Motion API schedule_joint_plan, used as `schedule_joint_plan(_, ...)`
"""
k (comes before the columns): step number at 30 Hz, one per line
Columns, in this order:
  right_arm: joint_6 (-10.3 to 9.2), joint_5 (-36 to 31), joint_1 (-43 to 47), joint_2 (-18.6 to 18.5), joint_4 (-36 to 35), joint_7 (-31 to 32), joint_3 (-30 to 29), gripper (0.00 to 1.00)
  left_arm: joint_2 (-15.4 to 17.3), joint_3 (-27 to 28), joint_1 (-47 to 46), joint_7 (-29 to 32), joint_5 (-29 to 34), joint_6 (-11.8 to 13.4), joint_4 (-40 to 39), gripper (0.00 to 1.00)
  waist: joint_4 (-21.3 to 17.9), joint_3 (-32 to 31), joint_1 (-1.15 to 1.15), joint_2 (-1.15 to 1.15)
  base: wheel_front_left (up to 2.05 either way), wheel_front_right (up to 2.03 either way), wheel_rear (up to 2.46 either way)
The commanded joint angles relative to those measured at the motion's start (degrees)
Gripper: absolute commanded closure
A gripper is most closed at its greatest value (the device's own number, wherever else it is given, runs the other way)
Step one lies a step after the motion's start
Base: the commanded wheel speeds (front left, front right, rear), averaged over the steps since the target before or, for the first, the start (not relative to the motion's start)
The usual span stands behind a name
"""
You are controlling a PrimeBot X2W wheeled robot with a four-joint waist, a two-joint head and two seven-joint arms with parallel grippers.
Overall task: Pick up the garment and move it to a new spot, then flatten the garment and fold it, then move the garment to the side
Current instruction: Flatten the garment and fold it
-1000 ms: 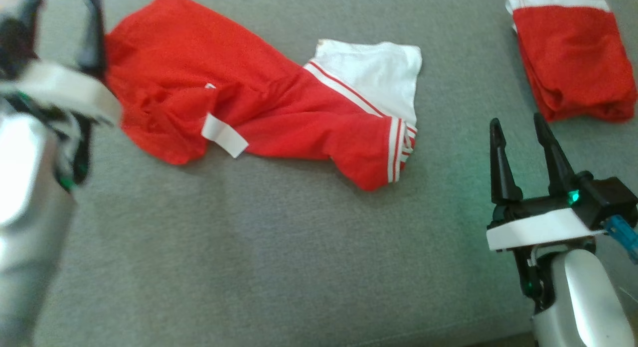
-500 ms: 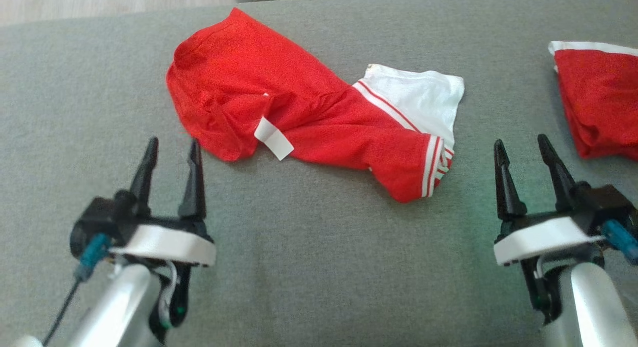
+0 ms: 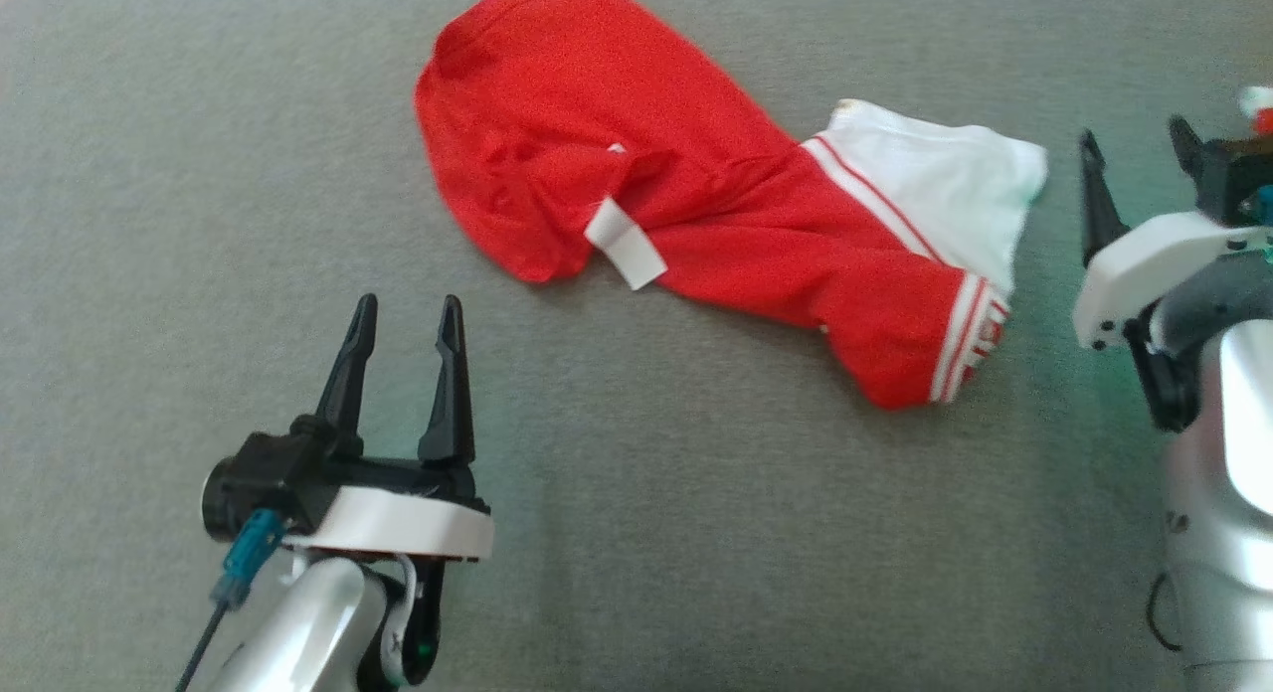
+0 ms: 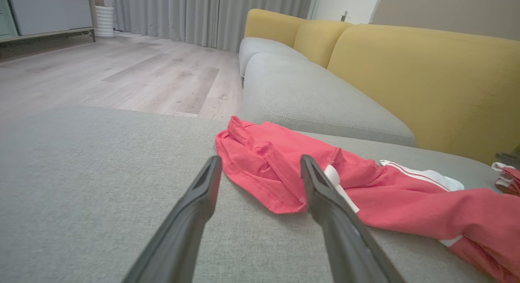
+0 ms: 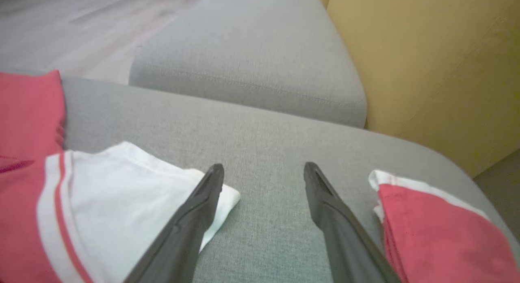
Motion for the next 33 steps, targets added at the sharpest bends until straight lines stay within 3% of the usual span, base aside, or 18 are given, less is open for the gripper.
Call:
schedule_joint_plan(1,-0.04,0.16,-2.31,-1.23,1.43,0.88,0.78,0.0,0.42,1.65,-0.93,-0.74,0.87,0.42,-1.96,0.0,2.72,1.44,-0.01,0.0,0.0,0.0,0.0)
schedule_joint_plan(9,-0.04,3.81,-6.61,-3.21,14.3,2.26,-0.53,0.0,-0.12,1.93,0.11,-1.1,1.15,0.6,-2.06,0.0,6.58,3.02,-0.01,0.0,0.0,0.0,0.0)
schedule_joint_plan(10,-0.04,4.44,-6.96,-3.21,15.62,2.58,-0.81,0.25,-0.14,1.97,0.17,-1.13,1.2,0.57,-2.04,0.0,6.81,3.03,-0.01,0.0,0.0,0.0,0.0)
schedule_joint_plan(11,-0.04,4.44,-6.96,-3.21,15.62,2.58,-0.81,0.25,-0.14,1.97,0.17,-1.13,1.2,0.57,-2.04,0.0,6.81,3.03,-0.01,0.0,0.0,0.0,0.0)
schedule_joint_plan(14,-0.04,6.89,-7.97,-3.12,18.61,2.35,-0.86,0.92,-0.21,2.11,0.31,-1.2,1.27,0.53,-1.93,0.0,7.16,2.81,-0.01,0.0,0.0,0.0,0.0)
schedule_joint_plan(15,-0.04,7.92,-8.36,-3.03,18.98,1.26,-0.79,1.0,-0.2,2.21,0.38,-1.22,1.26,0.56,-1.85,0.0,7.16,2.61,-0.01,0.0,0.0,0.0,0.0)
schedule_joint_plan(24,-0.04,9.79,-13.04,-4.6,17.01,-8.06,5.18,1.0,0.53,2.98,2.06,-1.28,1.08,1.13,-1.26,0.0,4.39,-1.62,-0.01,0.0,0.0,0.0,0.0)
schedule_joint_plan(30,-0.04,11.75,-15.73,-7.13,10.12,-9.51,10.94,1.0,0.77,2.69,3.48,-1.03,0.7,1.3,-0.86,0.0,2.31,-5.57,-0.01,0.0,0.0,0.0,0.0)
schedule_joint_plan(33,-0.04,14.14,-14.08,-8.2,3.18,-8.16,15.63,1.0,1.17,2.71,4.68,-0.71,0.34,1.69,-0.9,0.0,1.32,-7.65,-0.01,0.0,0.0,0.0,0.0)
